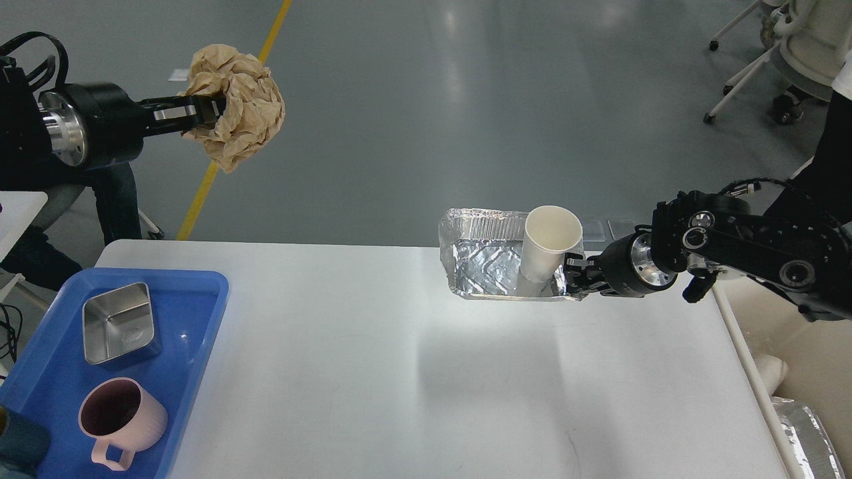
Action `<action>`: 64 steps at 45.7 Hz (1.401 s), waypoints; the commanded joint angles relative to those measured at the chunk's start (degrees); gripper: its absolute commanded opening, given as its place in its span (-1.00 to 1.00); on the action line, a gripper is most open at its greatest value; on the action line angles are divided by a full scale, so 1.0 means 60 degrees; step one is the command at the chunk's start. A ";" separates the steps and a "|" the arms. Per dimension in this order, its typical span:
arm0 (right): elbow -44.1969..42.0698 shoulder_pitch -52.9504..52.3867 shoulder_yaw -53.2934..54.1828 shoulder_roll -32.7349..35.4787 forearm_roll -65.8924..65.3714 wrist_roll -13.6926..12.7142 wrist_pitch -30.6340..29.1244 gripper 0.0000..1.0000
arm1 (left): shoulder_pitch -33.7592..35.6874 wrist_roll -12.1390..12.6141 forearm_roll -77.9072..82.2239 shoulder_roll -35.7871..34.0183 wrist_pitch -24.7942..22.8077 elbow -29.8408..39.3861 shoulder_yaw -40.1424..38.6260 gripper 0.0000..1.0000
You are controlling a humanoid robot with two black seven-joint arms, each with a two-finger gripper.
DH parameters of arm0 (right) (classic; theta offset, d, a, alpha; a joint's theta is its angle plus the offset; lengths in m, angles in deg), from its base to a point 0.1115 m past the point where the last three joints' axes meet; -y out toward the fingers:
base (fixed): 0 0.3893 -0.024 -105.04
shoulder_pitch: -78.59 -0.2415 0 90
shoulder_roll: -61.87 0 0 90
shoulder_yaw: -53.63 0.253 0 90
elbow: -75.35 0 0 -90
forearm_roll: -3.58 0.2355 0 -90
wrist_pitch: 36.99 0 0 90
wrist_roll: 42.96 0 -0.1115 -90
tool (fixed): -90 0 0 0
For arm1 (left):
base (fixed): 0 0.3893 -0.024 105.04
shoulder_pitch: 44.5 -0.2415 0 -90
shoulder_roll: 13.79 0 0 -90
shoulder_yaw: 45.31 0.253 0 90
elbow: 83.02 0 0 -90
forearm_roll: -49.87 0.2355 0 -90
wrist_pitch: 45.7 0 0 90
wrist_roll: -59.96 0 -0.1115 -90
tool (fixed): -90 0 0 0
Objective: Tidy desktop
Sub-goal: 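Lift the brown paper and carry it toward the foil tray, then drop the brown paper into the foil tray and withdraw the left gripper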
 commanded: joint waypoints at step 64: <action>0.0293 -0.0028 0.0205 0.0306 0.0015 0.0015 -0.0017 -1.00 | 0.0620 0.0031 0.2069 0.7679 0.2329 -0.4226 0.2214 0.91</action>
